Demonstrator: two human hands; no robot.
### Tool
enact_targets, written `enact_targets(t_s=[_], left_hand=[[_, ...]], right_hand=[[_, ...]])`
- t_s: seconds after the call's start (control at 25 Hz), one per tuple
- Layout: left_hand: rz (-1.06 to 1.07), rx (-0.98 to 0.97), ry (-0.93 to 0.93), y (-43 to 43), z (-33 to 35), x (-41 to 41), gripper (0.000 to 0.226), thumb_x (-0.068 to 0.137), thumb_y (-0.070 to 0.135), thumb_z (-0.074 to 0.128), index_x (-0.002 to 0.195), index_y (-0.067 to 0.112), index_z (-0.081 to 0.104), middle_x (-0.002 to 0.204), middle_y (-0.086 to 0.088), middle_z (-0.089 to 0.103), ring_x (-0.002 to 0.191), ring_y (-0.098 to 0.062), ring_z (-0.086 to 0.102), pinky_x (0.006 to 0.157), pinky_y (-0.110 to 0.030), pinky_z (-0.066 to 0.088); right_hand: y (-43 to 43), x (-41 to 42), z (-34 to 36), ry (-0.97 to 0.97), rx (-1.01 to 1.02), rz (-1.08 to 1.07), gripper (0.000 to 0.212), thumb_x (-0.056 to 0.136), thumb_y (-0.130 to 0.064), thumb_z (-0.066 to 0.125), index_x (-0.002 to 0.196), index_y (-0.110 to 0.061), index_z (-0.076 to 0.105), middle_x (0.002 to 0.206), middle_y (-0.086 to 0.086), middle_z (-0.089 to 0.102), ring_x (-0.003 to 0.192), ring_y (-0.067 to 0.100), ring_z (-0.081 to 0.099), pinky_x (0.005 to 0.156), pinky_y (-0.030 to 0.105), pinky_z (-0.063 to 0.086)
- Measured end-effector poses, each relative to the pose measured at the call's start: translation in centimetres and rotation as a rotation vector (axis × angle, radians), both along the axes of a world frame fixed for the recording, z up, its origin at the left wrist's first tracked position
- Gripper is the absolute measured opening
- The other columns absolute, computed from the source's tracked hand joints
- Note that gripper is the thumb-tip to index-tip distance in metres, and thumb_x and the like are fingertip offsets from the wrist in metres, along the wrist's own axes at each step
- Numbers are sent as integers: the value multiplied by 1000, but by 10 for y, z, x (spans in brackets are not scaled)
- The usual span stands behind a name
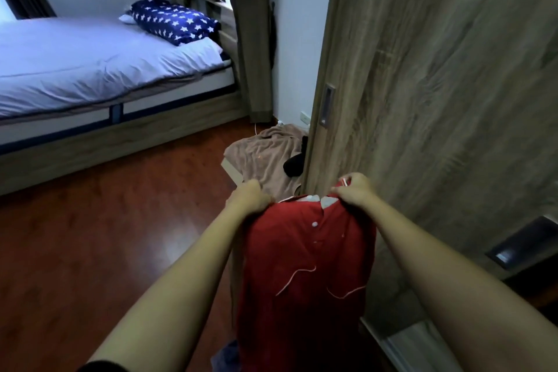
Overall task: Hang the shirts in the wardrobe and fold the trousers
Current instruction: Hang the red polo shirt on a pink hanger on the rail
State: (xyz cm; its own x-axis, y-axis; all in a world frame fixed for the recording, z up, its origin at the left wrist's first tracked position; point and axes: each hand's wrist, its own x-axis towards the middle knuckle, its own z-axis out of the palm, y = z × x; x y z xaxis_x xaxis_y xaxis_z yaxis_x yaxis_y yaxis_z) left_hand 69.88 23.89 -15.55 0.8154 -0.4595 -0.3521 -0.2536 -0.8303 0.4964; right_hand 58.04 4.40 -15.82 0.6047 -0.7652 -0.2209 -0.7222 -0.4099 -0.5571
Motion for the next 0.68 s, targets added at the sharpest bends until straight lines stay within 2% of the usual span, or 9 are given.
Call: enact_targets(t_s=[0.08,0.12,0.2,0.28,0.4,0.48,0.56,0.6,0.68], left_hand=[[158,-283,-49,-1,6,-6,51,78,13,63,126,8,51,124,-16,58,113,-32,54,92,-33,44],[274,-419,-40,-1,12,-9,51,76,9,63,126,10,52,121,-14,59,112,-31,55,89,-30,43],[461,-588,15,5,23,-7,51,75,12,62,125,14,51,115,-8,59,110,-30,55,88,-28,43],[506,-620,29,8,40,-2,49,78,20,57,125,12,48,123,-14,57,113,-33,53,93,-32,43],[230,-511,-84,0,79,-9,66,69,43,46,128,14,50,135,-17,46,119,-35,48,100,-35,39],[-95,-648,33,-19,110,-32,70,77,53,51,135,15,46,138,-11,45,119,-25,47,90,-26,41],[-343,-755,292,-37,138,-69,77,80,62,56,139,15,40,132,-4,52,98,-11,54,67,-16,42],[-403,-745,325,-45,146,-87,83,76,67,56,140,18,39,129,-2,54,85,-6,55,62,-17,41],[-437,-809,399,-66,156,-111,75,79,59,58,139,18,40,118,0,58,68,-2,50,58,-17,40]], right_hand=[[6,-3,-2,-309,-14,-41,27,77,-16,69,103,-19,60,105,6,64,105,29,59,90,33,46],[8,-8,3,-501,20,-36,29,78,-6,67,102,-19,56,100,2,61,99,24,58,89,30,44],[12,-23,24,-775,62,16,34,79,7,60,96,-19,47,91,-8,53,87,10,53,83,24,41],[13,-43,55,-903,35,114,39,78,11,57,90,-24,44,88,-12,49,79,-5,49,80,17,40],[21,-71,112,-1046,7,276,34,75,6,54,86,-24,42,84,-9,44,72,-9,45,73,10,38],[30,-89,149,-1092,-15,347,32,75,6,52,85,-22,41,83,-7,42,71,-8,43,70,10,37],[35,-111,179,-1108,-96,367,33,75,7,52,85,-21,41,82,-7,41,71,-9,43,69,9,36],[35,-125,193,-1126,-147,358,33,75,8,53,85,-22,41,82,-7,41,71,-9,43,69,9,36],[30,-160,217,-1179,-209,332,34,74,8,54,85,-22,41,82,-6,41,71,-8,43,70,9,36]])
